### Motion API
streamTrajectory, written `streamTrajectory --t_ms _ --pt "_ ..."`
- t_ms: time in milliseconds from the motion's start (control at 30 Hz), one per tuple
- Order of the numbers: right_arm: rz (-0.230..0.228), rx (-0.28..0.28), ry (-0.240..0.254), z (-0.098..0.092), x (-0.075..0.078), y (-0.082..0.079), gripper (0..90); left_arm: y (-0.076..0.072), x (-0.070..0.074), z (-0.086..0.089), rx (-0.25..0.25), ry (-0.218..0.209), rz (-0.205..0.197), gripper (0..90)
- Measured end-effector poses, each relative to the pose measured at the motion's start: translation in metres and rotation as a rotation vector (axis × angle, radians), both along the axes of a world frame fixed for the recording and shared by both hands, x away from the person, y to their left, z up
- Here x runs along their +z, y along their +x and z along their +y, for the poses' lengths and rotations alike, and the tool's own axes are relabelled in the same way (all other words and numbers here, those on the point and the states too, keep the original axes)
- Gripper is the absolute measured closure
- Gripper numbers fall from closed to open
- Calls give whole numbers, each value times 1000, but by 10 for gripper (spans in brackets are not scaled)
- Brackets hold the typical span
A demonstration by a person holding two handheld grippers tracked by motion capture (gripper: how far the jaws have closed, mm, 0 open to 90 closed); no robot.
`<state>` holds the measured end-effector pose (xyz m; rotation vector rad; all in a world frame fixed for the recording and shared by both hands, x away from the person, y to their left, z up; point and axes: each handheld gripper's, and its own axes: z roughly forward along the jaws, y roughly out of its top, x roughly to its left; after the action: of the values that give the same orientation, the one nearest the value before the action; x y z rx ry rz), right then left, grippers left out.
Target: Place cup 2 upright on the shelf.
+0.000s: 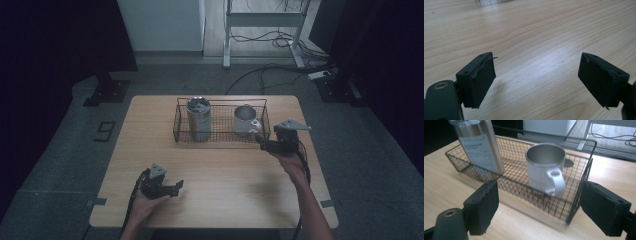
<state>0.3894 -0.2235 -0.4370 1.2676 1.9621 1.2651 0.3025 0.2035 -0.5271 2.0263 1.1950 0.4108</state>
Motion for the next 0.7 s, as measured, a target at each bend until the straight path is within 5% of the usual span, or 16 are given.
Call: streamTrajectory --t_ms 400,700 --pt "17 3 34 -13 -33 -45 171 1 -1 0 -2 1 4 143" --pt "42 1 9 -18 -55 -70 183 1 -1 0 -3 1 5 144"
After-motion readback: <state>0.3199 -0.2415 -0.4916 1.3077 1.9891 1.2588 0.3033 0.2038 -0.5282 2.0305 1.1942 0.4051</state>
